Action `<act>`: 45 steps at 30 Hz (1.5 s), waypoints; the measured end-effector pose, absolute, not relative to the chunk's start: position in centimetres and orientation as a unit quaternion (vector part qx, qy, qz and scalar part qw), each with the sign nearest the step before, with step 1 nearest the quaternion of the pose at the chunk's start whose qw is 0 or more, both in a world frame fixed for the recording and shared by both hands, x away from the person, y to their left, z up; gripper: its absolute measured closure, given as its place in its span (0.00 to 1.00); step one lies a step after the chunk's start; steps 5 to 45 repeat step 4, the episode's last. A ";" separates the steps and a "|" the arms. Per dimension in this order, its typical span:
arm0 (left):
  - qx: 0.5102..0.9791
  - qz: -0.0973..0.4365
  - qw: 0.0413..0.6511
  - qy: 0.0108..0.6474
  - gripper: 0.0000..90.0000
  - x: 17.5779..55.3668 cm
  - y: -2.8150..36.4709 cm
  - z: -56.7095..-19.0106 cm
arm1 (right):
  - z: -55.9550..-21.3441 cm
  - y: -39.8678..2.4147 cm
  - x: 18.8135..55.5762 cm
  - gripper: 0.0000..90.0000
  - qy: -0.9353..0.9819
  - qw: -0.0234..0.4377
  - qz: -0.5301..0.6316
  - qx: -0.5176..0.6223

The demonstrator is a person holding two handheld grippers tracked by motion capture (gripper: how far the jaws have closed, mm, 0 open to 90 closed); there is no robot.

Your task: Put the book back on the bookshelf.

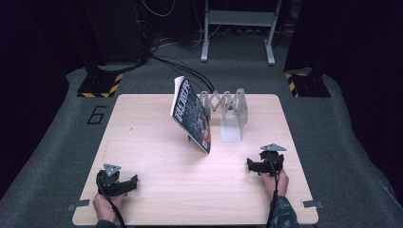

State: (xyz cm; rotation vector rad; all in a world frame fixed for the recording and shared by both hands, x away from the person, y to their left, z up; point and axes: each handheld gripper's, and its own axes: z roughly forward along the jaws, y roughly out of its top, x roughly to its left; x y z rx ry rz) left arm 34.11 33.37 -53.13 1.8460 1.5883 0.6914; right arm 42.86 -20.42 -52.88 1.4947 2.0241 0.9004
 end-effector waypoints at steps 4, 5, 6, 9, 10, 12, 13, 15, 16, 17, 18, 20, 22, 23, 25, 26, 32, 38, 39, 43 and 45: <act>0.696 0.260 0.300 0.599 0.09 34.1 33.4 -53.1 | -52.9 -20.4 42.9 0.07 0.736 0.232 0.328 0.545; 0.696 0.260 0.300 0.599 0.09 34.1 33.4 -53.1 | -52.9 -20.4 42.9 0.07 0.736 0.232 0.328 0.545; 0.696 0.260 0.300 0.599 0.09 34.1 33.4 -53.1 | -52.9 -20.4 42.9 0.07 0.736 0.232 0.328 0.545; 0.696 0.260 0.300 0.599 0.09 34.1 33.4 -53.1 | -52.9 -20.4 42.9 0.07 0.736 0.232 0.328 0.545; 0.696 0.260 0.300 0.599 0.09 34.1 33.4 -53.1 | -52.9 -20.4 42.9 0.07 0.736 0.232 0.328 0.545; 0.696 0.260 0.300 0.599 0.09 34.1 33.4 -53.1 | -52.9 -20.4 42.9 0.07 0.736 0.232 0.328 0.545; 0.696 0.260 0.300 0.599 0.09 34.1 33.4 -53.1 | -52.9 -20.4 42.9 0.07 0.736 0.232 0.328 0.545; 0.696 0.260 0.300 0.599 0.09 34.1 33.4 -53.1 | -52.9 -20.4 42.9 0.07 0.736 0.232 0.328 0.545; 0.696 0.260 0.300 0.599 0.09 34.1 33.4 -53.1 | -52.9 -20.4 42.9 0.07 0.736 0.232 0.328 0.545; 0.696 0.260 0.300 0.599 0.09 34.1 33.4 -53.1 | -52.9 -20.4 42.9 0.07 0.736 0.232 0.328 0.545; 0.696 0.260 0.300 0.599 0.09 34.1 33.4 -53.1 | -52.9 -20.4 42.9 0.07 0.736 0.232 0.328 0.545; 0.696 0.260 0.300 0.599 0.09 34.1 33.4 -53.1 | -52.9 -20.4 42.9 0.07 0.736 0.232 0.328 0.545; 0.696 0.260 0.300 0.599 0.09 34.1 33.4 -53.1 | -52.9 -20.4 42.9 0.07 0.736 0.232 0.328 0.545; 0.696 0.260 0.300 0.599 0.09 34.1 33.4 -53.1 | -52.9 -20.4 42.9 0.07 0.736 0.232 0.328 0.545; 0.696 0.260 0.300 0.599 0.09 34.1 33.4 -53.1 | -52.9 -20.4 42.9 0.07 0.736 0.232 0.328 0.545; 0.696 0.260 0.300 0.599 0.09 34.1 33.4 -53.1 | -52.9 -20.4 42.9 0.07 0.736 0.232 0.328 0.545; 0.696 0.260 0.300 0.599 0.09 34.1 33.4 -53.1 | -52.9 -20.4 42.9 0.07 0.736 0.232 0.328 0.545; 0.696 0.260 0.300 0.599 0.09 34.1 33.4 -53.1 | -52.9 -20.4 42.9 0.07 0.736 0.232 0.328 0.545; 0.696 0.260 0.300 0.599 0.09 34.1 33.4 -53.1 | -52.9 -20.4 42.9 0.07 0.736 0.232 0.328 0.545; 0.696 0.260 0.300 0.599 0.09 34.1 33.4 -53.1 | -52.9 -20.4 42.9 0.07 0.736 0.232 0.328 0.545; 0.696 0.260 0.300 0.599 0.09 34.1 33.4 -53.1 | -52.9 -20.4 42.9 0.07 0.736 0.232 0.328 0.545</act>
